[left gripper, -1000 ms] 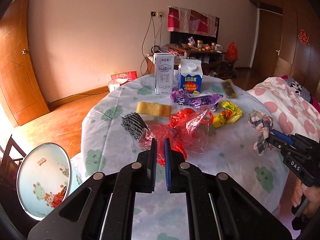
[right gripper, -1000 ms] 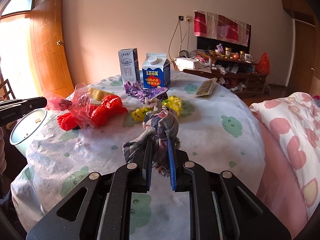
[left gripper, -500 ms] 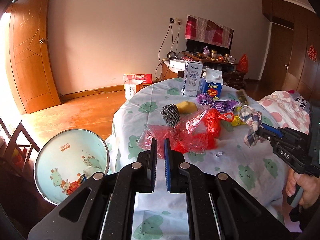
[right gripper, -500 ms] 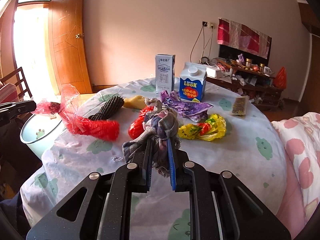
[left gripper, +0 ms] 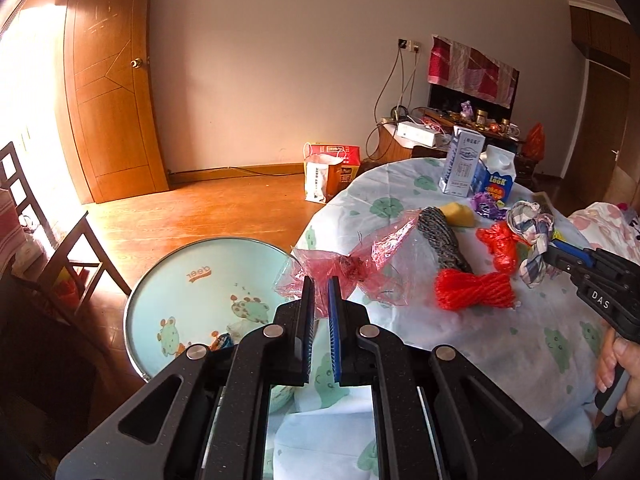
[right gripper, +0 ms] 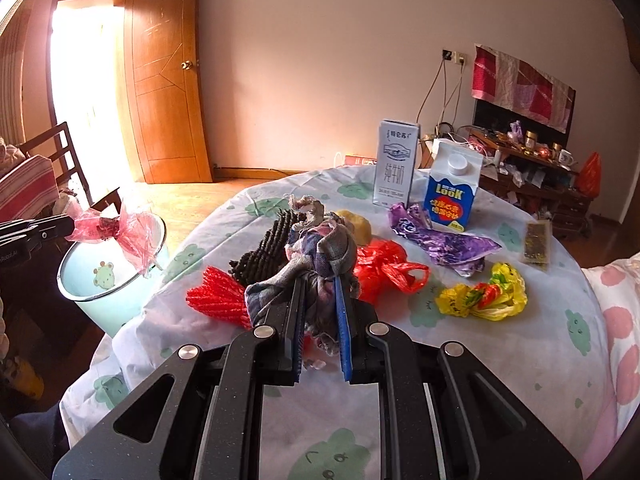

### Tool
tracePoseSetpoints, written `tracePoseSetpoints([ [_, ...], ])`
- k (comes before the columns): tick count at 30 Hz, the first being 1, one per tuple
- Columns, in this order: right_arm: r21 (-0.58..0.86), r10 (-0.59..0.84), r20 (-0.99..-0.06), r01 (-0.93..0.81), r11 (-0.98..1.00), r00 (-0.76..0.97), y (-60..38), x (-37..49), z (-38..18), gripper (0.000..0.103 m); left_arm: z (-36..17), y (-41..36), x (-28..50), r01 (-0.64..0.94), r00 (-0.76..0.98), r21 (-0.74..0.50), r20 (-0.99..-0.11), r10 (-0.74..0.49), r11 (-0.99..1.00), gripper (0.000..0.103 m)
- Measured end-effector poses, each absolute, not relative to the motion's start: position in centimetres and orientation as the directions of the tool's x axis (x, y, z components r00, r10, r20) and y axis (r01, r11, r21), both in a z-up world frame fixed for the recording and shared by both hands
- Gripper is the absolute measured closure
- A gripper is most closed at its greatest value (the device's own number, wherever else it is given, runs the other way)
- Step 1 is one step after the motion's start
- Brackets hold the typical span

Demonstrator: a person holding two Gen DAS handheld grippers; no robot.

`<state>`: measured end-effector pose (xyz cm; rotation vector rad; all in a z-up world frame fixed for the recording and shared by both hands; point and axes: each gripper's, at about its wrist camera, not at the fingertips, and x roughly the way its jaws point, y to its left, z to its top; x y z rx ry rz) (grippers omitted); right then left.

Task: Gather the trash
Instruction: 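Grasp the red translucent bag with the left gripper while the right holds the patterned bag, then carry the red bag and patterned bag over the light-blue bin with both grippers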

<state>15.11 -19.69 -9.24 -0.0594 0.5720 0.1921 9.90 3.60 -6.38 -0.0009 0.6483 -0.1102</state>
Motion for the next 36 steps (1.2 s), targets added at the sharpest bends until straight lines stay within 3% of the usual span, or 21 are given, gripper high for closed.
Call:
tracePoseSetpoints([
  [16, -0.035, 0.25, -0.549, -0.321, 0.946, 0.797, -12.3, 19.2, -8.8, 0.088, -7.2, 9.8, 10.5, -0.056, 0.788, 0.01, -0.614, 0.051, 0.998, 0.097],
  [36, -0.09, 0.303, -0.57, -0.424, 0.901, 0.764, -5.5, 21.7, -8.9, 0.088, -7.8, 14.9, 10.2, -0.173, 0.771, 0.017, -0.619, 0.146, 0.985, 0.097],
])
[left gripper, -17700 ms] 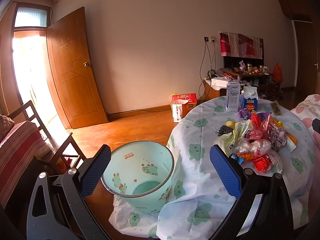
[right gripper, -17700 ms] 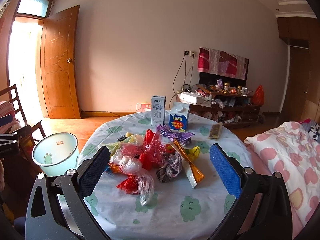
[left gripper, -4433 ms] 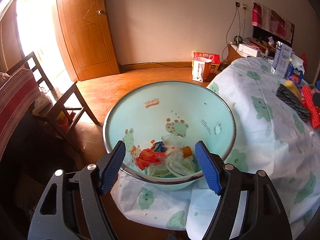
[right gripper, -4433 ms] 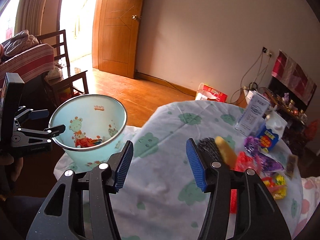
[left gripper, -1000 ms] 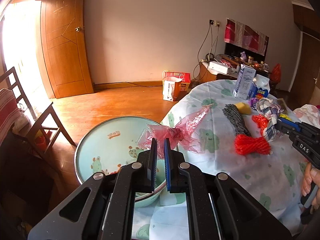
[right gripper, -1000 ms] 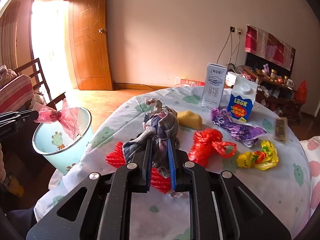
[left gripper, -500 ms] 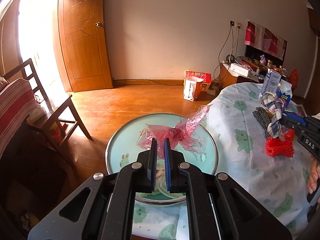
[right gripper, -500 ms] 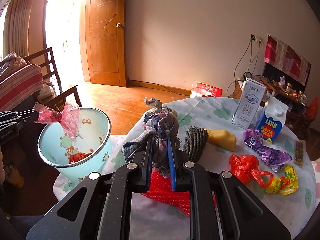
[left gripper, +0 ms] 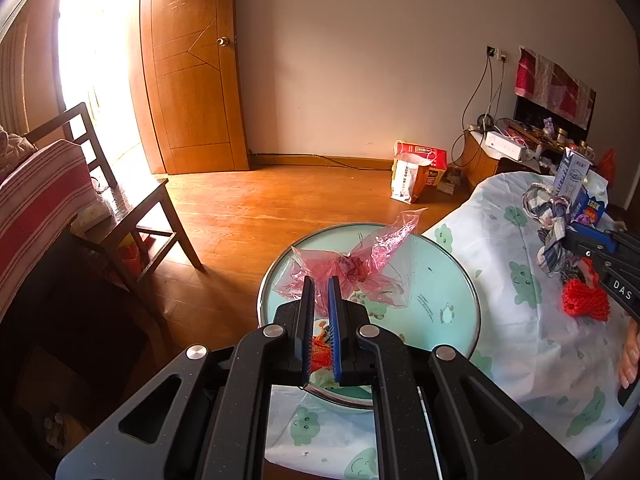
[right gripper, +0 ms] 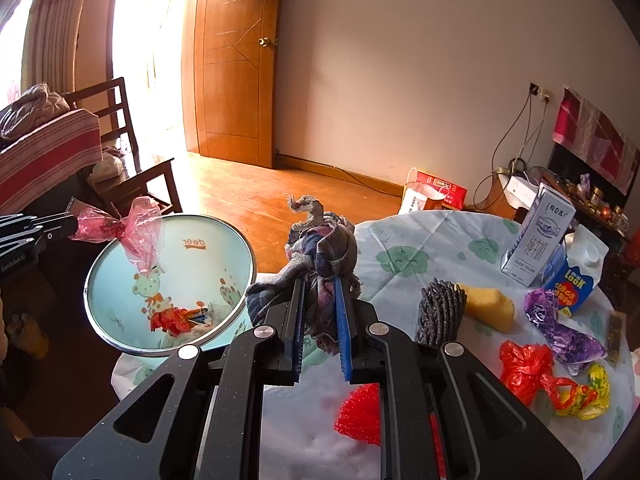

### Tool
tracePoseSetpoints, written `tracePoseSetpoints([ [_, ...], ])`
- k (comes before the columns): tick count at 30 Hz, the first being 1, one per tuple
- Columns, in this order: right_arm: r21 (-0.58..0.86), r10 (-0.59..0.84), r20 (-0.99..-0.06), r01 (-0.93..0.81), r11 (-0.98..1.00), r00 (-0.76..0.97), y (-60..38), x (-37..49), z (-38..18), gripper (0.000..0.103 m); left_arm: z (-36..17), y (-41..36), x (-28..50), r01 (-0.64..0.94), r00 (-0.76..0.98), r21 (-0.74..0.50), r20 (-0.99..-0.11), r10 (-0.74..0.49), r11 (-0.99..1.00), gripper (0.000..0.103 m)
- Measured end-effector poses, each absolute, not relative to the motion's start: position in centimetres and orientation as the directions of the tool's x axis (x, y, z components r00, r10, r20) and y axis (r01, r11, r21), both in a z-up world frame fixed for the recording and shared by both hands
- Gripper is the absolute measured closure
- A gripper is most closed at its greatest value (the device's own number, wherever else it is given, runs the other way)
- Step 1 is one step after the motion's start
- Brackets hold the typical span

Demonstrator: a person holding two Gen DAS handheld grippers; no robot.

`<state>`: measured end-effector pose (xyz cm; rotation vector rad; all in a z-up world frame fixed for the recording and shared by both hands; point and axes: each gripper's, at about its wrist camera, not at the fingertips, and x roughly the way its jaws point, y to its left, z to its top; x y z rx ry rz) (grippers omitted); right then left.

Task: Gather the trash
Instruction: 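Carry the red bag and patterned bag over the light-blue bin with both grippers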

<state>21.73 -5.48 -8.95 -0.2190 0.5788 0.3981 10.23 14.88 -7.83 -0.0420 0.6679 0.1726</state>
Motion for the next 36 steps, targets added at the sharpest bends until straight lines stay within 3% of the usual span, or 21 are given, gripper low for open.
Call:
tracePoseSetpoints([
  [36, -0.132, 0.342, -0.606, -0.515, 0.847, 0.718, 0.8, 23.6, -10.0, 0.088, -8.0, 17.0, 10.5, -0.236, 0.762, 0.028, -0.615, 0.203, 0.971, 0.096],
])
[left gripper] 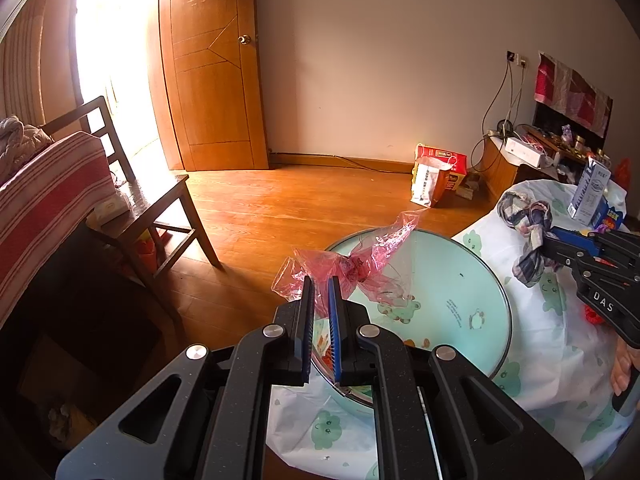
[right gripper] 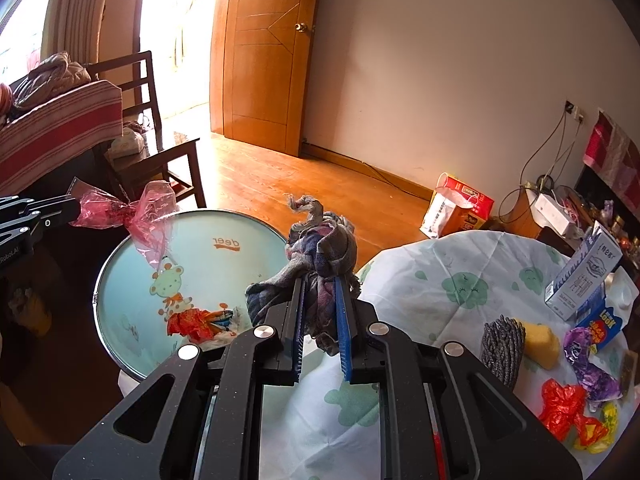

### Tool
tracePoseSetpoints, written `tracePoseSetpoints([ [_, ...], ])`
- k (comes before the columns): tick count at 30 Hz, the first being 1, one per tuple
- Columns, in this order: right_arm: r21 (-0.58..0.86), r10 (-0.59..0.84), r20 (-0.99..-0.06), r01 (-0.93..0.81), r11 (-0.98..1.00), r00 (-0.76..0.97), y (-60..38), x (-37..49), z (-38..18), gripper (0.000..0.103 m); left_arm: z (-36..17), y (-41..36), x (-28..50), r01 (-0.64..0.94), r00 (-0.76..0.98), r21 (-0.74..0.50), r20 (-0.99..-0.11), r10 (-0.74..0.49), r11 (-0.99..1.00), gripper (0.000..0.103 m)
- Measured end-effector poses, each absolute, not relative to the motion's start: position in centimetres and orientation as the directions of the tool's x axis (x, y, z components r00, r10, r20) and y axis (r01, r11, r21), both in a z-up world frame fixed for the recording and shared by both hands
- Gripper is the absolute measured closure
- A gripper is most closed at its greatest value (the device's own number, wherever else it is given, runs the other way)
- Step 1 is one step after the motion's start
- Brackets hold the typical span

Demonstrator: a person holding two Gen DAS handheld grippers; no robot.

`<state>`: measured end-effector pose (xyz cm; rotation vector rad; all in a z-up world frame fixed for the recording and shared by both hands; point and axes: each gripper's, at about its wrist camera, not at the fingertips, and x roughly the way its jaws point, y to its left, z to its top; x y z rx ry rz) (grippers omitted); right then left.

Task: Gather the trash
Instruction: 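Carry the red bag and patterned bag over the light-blue bin with both grippers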

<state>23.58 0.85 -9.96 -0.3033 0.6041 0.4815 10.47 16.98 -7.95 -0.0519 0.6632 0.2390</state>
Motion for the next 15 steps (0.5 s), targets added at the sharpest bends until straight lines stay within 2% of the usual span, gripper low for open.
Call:
tracePoseSetpoints([
  [15, -0.147, 0.348, -0.614, -0.536, 0.831, 0.708, 2.4, 23.6, -10.2, 0.088, -8.1, 17.2, 10.7, -0.241, 0.756, 0.031, -0.621, 0.207, 0.97, 0.096],
])
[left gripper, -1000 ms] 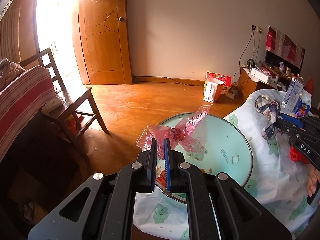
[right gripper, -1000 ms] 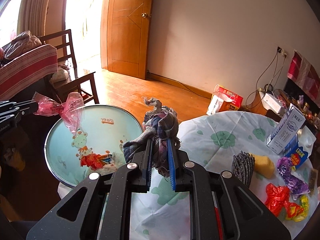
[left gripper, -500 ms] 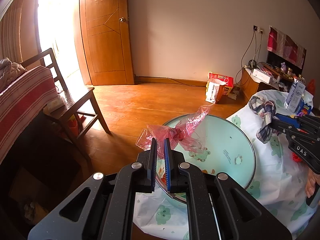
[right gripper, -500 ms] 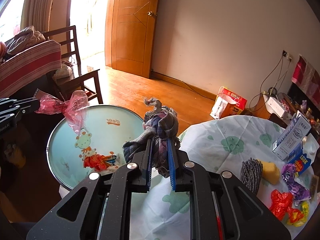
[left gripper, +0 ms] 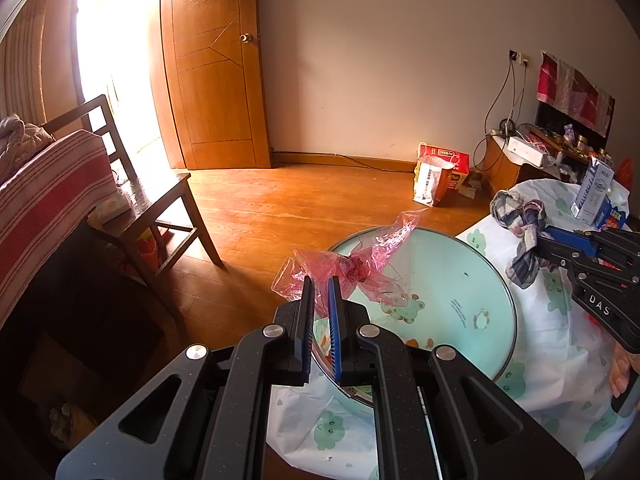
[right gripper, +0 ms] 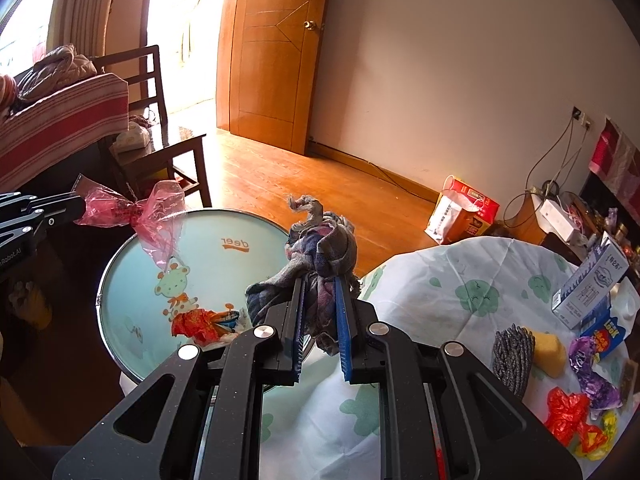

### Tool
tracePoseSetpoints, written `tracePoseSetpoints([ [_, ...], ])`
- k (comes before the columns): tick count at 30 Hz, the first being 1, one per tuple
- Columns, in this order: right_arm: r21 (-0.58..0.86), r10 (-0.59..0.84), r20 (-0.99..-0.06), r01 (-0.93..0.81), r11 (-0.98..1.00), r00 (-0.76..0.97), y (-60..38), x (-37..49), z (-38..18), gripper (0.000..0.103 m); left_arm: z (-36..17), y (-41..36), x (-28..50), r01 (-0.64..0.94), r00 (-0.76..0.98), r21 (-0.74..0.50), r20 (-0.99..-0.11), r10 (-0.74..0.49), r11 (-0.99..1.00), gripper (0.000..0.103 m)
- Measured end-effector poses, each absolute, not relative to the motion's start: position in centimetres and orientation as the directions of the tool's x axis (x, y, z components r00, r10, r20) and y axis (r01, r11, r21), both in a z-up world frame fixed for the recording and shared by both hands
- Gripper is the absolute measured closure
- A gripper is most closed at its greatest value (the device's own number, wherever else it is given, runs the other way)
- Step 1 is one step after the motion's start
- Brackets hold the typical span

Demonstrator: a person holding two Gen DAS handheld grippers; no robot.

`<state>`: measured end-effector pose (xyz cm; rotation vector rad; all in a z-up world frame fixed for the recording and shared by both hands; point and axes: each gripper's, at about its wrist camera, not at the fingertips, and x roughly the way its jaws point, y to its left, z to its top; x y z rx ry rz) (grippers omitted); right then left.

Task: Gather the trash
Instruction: 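Carry the red bag and patterned bag over the light-blue bin with both grippers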

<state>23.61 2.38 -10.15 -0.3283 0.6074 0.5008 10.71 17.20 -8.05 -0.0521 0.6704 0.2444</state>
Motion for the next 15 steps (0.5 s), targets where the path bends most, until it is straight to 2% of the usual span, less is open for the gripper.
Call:
tracePoseSetpoints([
  [15, -0.158, 0.353, -0.615, -0.55, 0.82, 0.705, 3.05, 23.56, -10.07, 0.088, -7.99, 17.09, 10.98, -0.238, 0.751, 0.035, -0.627, 0.207, 0.971, 0.096],
])
